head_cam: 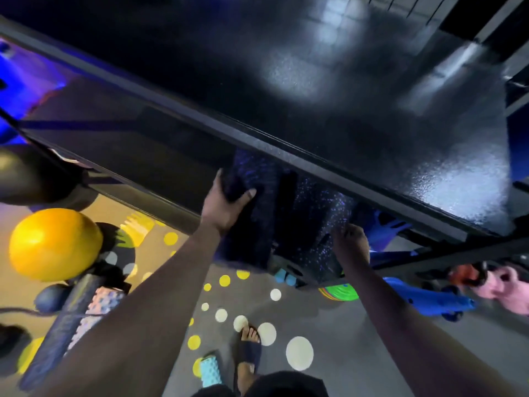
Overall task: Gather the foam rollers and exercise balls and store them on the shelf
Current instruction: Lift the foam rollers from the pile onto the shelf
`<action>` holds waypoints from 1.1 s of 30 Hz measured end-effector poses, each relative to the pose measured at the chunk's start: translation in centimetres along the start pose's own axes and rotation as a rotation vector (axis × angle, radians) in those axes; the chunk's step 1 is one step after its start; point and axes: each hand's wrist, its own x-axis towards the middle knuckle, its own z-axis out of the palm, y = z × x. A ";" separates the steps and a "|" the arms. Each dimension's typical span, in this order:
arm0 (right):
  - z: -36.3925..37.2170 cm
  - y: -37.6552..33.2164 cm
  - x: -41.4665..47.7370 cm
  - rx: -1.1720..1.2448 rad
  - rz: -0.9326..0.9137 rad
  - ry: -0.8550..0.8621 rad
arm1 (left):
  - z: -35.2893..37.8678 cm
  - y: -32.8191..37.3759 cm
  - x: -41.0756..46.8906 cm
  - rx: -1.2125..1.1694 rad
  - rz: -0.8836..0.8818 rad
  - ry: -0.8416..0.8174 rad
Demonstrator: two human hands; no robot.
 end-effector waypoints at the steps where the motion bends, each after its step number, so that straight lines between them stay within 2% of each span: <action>1: -0.1 0.4 -0.3 -0.038 -0.023 -0.001 | 0.5 0.9 0.9 0.065 0.038 -0.029; 2: -0.4 0.5 -0.8 -0.074 -0.047 0.004 | 1.0 1.1 1.7 0.160 0.057 -0.056; 4: -1.2 -0.2 -2.3 -0.146 -0.108 0.035 | 1.6 -0.3 2.6 0.339 -0.019 -0.110; 5: -1.5 -0.5 -2.9 -0.179 -0.147 0.052 | 1.8 -1.4 2.3 0.357 -0.075 -0.140; 9: -0.5 -1.1 -4.7 -0.257 -0.397 0.227 | 2.1 -4.6 -1.4 0.220 -0.078 -0.222; 12: 1.6 -2.3 -7.0 -0.325 -0.689 0.285 | 2.1 -7.9 -3.2 0.201 -0.113 -0.149; 15: 4.6 -4.2 -10.5 -0.269 -0.912 0.136 | 0.5 -11.5 -5.9 0.202 -0.207 -0.046; 18: 9.2 -5.2 -15.4 -0.318 -0.998 -0.036 | -3.2 -17.0 -10.1 0.198 -0.310 -0.007; 21: 15.2 -4.0 -20.6 -0.479 -1.036 -0.271 | -8.1 -24.5 -15.3 0.247 -0.455 0.036; 25: 22.2 -1.5 -27.1 -0.717 -0.936 -0.703 | -14.8 -34.3 -23.1 0.188 -0.752 0.136; 27: 25.5 0.4 -29.9 -0.811 -0.888 -0.864 | -17.4 -37.7 -26.4 0.161 -0.840 0.197; 30: 29.6 2.7 -34.0 -0.881 -0.817 -0.961 | -20.3 -42.3 -29.1 0.134 -0.873 0.252; 33: 33.6 4.1 -38.0 -0.890 -0.680 -0.994 | -22.0 -47.5 -29.6 0.006 -0.866 0.265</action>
